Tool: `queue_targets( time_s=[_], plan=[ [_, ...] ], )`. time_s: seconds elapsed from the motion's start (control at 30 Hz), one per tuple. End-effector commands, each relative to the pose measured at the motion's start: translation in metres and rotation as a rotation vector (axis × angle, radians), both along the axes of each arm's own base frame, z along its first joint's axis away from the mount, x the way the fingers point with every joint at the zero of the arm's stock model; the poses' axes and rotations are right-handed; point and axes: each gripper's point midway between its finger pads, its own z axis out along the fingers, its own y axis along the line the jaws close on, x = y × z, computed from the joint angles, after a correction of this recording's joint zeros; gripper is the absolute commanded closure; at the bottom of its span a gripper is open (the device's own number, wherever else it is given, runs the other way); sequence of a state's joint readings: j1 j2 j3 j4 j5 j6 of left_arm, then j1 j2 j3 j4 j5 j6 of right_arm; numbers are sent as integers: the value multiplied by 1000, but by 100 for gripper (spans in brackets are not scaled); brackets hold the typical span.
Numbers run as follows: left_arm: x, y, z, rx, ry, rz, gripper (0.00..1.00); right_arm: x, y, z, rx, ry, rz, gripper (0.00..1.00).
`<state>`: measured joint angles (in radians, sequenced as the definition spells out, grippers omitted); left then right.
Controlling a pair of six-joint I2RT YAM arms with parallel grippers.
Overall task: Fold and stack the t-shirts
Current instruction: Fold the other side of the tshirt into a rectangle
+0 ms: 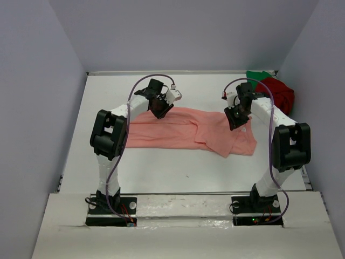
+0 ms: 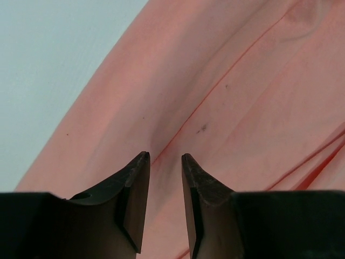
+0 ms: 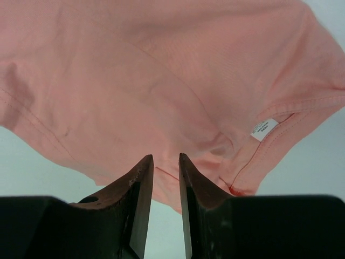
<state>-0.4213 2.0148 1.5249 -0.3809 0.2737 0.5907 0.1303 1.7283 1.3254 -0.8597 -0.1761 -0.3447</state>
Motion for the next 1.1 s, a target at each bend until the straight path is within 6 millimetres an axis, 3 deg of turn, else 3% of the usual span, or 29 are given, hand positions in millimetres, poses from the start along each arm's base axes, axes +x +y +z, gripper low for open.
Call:
queue_targets(
  time_s=[0.0, 0.7, 0.9, 0.97, 1.07],
  plan=[
    [13, -8, 10, 8, -64, -12, 60, 5, 2, 8, 24, -35, 14, 69],
    [16, -20, -11, 53, -42, -41, 60, 4, 3, -1, 24, 5, 24, 70],
    [16, -22, -9, 55, -47, -45, 77, 3, 4, -2, 28, 13, 26, 75],
    [15, -22, -7, 56, -49, -45, 90, 3, 4, -3, 28, 19, 27, 76],
    [14, -22, -5, 61, -54, -47, 100, 3, 4, -4, 29, 24, 28, 78]
  ],
)
